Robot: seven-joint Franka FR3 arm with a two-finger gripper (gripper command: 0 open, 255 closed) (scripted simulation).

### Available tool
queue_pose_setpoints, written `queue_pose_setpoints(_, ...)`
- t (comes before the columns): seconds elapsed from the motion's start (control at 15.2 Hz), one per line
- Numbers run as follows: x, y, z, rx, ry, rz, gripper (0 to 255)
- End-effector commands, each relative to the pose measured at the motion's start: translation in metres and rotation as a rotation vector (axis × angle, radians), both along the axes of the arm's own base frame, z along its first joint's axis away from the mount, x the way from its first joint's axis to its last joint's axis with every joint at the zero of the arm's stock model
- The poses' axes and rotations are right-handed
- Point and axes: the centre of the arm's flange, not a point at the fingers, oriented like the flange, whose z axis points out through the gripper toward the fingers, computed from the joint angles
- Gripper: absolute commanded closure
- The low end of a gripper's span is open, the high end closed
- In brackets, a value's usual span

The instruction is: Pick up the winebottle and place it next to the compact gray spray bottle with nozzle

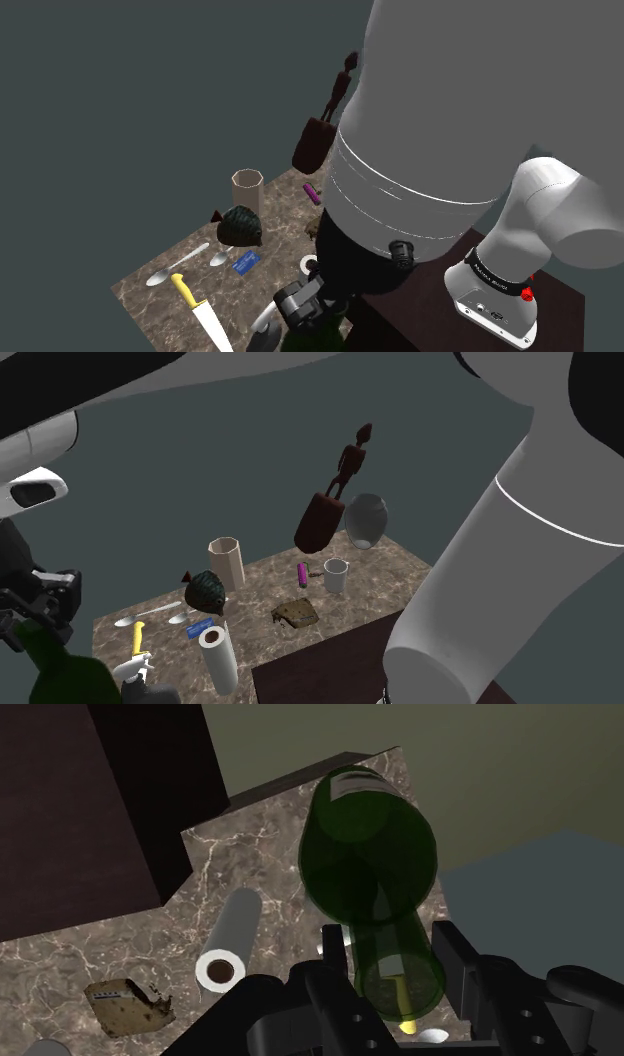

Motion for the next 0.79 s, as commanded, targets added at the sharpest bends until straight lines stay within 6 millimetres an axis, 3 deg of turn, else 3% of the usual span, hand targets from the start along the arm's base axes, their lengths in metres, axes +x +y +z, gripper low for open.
queue_pose_setpoints(0.0,0.000,0.000,-0.010,0.001,-0.001,0.000,255)
queue_pose_setpoints(0.73,0.000,0.000,-0.068,0.001,-0.001,0.000,255)
